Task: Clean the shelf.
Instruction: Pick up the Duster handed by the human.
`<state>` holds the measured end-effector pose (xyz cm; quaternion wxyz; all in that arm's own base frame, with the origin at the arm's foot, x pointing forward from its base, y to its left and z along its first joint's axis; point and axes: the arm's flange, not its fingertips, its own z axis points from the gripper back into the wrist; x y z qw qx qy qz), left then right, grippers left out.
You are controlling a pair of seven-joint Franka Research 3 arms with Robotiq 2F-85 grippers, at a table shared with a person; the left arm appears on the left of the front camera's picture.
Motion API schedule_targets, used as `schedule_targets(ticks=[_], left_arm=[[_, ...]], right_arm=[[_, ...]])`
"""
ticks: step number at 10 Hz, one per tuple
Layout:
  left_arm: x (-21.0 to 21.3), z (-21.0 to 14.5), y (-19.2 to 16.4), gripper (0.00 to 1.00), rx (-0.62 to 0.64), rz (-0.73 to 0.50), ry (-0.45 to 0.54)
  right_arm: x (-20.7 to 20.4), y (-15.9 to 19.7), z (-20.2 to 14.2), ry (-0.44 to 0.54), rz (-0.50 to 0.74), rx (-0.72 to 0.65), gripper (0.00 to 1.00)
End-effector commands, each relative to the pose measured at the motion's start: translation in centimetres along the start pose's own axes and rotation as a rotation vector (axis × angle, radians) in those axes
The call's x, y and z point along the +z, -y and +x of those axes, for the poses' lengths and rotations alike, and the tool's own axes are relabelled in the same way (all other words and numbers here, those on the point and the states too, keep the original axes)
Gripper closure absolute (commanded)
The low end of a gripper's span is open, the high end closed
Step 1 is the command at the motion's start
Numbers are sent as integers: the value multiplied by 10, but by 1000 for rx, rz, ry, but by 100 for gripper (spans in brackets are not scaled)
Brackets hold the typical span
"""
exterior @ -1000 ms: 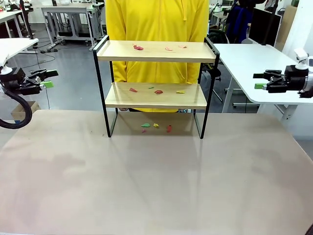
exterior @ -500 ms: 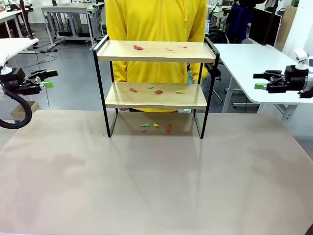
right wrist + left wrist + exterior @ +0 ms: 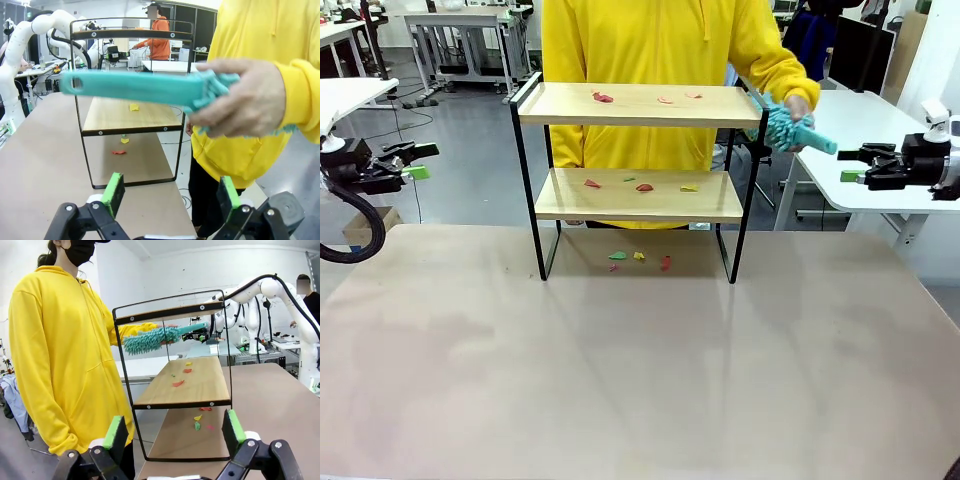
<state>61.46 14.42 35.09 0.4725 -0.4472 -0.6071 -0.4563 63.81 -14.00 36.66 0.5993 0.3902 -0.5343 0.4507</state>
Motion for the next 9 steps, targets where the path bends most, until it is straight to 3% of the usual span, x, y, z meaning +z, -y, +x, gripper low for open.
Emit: schedule_targets(ticks=[1, 9], left_arm=[[0, 2, 0, 0, -10, -1, -5], [0, 2, 0, 0, -10, -1, -5]], right_arm=[[-1, 0, 2, -3, 1, 4, 0], [-1, 0, 2, -3, 1, 4, 0]])
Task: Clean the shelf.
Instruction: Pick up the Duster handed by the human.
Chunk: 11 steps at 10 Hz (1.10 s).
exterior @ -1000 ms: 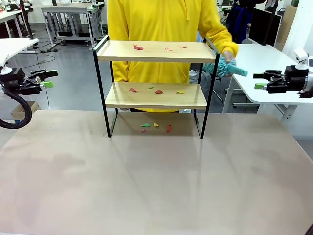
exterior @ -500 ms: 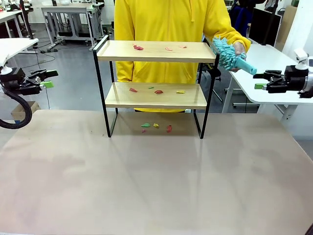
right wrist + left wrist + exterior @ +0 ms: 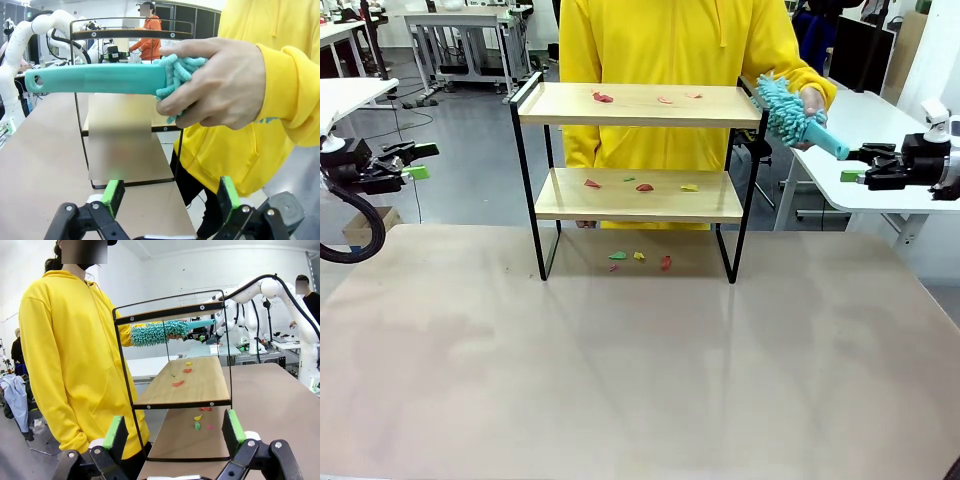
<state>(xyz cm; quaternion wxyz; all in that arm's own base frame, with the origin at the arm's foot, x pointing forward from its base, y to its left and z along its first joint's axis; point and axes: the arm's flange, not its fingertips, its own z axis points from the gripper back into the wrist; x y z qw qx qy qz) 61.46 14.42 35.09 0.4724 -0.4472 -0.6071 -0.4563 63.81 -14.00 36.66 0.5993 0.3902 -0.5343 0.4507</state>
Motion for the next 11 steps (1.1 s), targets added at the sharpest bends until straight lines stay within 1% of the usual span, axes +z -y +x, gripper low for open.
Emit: schedule_targets(ticks=[1, 6, 7, 9, 10, 11], left_arm=[[0, 2, 0, 0, -10, -1, -5], [0, 2, 0, 0, -10, -1, -5], [0, 2, 0, 0, -10, -1, -5], [0, 2, 0, 0, -10, -1, -5], [0, 2, 0, 0, -10, -1, -5], [0, 2, 0, 0, -10, -1, -5]], right_arm=[[-1, 0, 2, -3, 1, 4, 0], [0, 0, 0, 0, 0, 0, 0], [5, -2, 23, -86, -5, -24, 0], [12, -6, 69, -212, -39, -75, 0], [12, -8, 95, -288, -83, -132, 0], [11, -14, 126, -378, -147, -229, 0]])
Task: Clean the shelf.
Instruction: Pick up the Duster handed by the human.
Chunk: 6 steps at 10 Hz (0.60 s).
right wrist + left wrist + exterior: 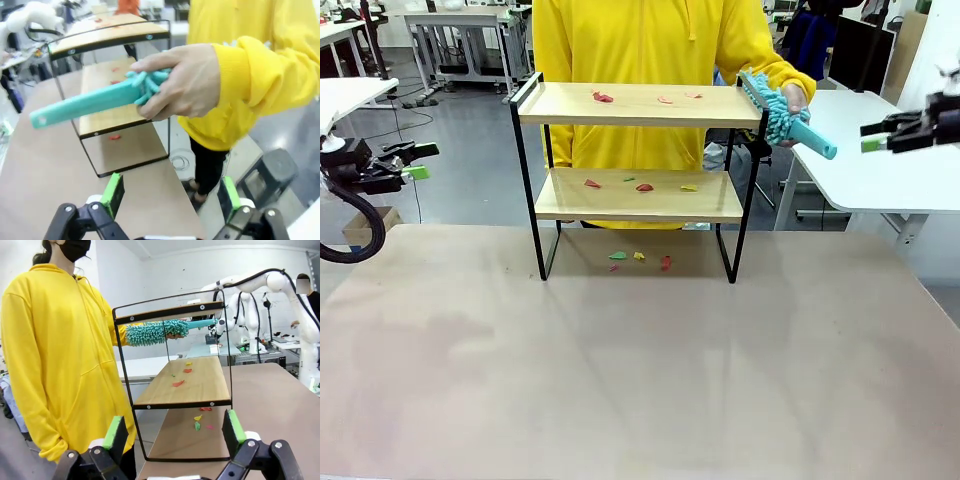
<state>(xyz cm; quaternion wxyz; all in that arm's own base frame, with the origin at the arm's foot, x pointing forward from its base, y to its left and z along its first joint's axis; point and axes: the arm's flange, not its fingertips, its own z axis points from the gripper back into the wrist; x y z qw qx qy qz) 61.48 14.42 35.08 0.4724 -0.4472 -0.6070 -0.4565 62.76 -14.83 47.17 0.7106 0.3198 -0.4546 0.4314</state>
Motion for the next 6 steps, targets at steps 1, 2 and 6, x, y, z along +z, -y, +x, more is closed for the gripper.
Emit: schedule_targets(ticks=[1, 2, 6], left_arm=[[0, 2, 0, 0, -10, -1, -5], [0, 2, 0, 0, -10, -1, -5], [0, 2, 0, 0, -10, -1, -5]], right_arm=[[-4, -19, 51, -201, -86, -172, 0], [-3, -30, 77, -273, -179, -237, 0], [-16, -89, 162, -493, -365, -425, 0]])
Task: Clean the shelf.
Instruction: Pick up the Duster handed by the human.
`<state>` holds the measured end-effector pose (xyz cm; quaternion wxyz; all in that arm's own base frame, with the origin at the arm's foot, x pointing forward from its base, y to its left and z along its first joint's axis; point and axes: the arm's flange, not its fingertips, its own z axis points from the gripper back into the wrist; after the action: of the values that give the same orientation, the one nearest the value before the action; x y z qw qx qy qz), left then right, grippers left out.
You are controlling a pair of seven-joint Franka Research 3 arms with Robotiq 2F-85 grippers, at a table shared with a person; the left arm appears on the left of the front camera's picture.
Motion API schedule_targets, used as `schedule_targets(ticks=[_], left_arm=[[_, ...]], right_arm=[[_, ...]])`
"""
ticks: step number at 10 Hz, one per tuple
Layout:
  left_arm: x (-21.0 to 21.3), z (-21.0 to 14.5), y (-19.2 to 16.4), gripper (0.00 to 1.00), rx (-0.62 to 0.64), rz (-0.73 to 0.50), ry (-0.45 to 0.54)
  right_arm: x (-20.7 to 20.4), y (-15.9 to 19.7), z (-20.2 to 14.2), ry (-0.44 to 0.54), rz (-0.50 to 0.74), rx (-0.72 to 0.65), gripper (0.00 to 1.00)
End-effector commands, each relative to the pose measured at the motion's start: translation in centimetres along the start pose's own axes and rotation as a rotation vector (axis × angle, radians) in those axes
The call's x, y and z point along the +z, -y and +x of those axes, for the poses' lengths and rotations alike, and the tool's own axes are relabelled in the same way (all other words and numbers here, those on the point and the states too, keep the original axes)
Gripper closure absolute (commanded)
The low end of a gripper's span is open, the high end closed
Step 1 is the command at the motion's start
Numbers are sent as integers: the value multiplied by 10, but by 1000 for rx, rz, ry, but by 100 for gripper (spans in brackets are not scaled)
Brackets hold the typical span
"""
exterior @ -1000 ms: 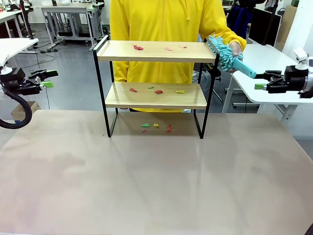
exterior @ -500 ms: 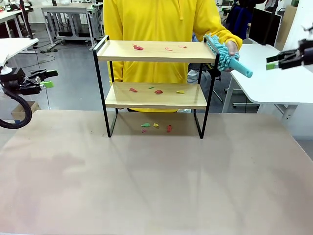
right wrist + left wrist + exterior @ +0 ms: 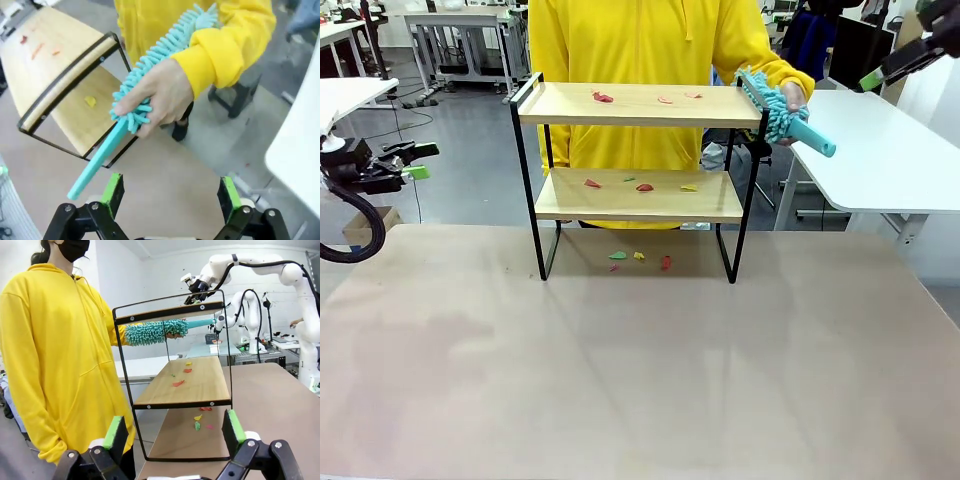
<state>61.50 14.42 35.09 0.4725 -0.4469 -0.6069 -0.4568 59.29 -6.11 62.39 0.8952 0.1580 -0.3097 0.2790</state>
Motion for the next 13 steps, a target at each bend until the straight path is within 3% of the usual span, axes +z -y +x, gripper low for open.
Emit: schedule_targets(ticks=[1, 2, 3, 7, 10, 13], left_arm=[[0, 2, 0, 0, -10, -1, -4], [0, 2, 0, 0, -10, -1, -4], [0, 2, 0, 0, -10, -1, -4], [0, 2, 0, 0, -10, -1, -4], [0, 2, 0, 0, -10, -1, -4], [0, 2, 0, 0, -10, -1, -4]], right_arm=[[-9, -23, 3, -116, -15, -92, 0], [-13, -23, 4, -16, 34, -105, 0], [-1, -15, 5, -58, -24, -44, 0], [-3, -18, 7, -66, -17, -70, 0], [1, -92, 28, -52, -181, -160, 0], [-3, -145, 21, -80, -233, -294, 0]])
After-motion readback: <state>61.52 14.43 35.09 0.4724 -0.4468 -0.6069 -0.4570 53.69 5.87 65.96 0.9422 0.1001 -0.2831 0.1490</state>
